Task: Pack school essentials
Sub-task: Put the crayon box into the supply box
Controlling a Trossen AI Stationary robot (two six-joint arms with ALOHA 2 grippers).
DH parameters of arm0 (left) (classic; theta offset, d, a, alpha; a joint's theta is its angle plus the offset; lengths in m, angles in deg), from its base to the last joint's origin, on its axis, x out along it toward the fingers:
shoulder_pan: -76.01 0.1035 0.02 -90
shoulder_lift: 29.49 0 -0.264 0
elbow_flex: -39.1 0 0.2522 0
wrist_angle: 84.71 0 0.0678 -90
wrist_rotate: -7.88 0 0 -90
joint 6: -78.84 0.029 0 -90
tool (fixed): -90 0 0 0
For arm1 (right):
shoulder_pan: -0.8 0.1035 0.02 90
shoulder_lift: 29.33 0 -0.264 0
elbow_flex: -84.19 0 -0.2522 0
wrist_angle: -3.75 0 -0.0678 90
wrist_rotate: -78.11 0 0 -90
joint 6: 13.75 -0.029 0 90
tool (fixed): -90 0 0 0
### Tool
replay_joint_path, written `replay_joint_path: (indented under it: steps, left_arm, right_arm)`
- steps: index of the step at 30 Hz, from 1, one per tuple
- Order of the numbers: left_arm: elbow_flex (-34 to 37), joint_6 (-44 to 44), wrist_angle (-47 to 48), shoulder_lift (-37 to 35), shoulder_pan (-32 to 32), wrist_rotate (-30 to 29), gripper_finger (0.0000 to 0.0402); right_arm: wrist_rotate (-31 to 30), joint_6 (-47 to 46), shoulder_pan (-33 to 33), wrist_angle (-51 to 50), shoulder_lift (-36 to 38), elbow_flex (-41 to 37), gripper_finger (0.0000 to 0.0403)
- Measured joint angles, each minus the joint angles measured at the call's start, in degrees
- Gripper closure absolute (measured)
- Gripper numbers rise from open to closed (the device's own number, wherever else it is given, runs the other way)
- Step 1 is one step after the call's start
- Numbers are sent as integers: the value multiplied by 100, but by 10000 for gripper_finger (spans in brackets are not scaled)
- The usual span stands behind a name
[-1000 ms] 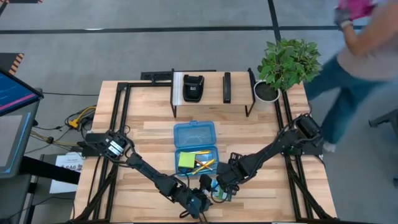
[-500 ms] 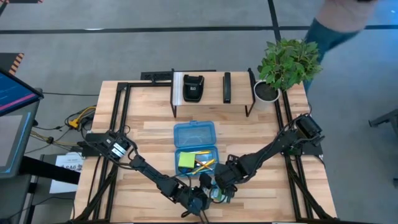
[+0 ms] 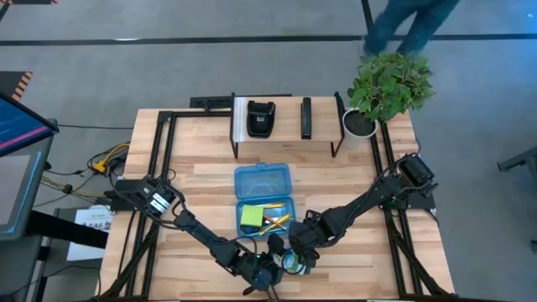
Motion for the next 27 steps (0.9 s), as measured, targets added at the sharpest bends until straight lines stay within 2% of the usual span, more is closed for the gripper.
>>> replay_joint_path:
  steps: [13,22,27]
  left_arm:
    - [4,60,-16,0,-30,-166,122]
    - [4,59,-39,0,-33,-2,187]
    - [4,59,-44,0,-33,-24,202]
  right_arm:
    - [167,-1,0,55,2,0,101]
    - [189,-2,0,56,2,0,101]
    - [197,-2,0,54,2,0,101]
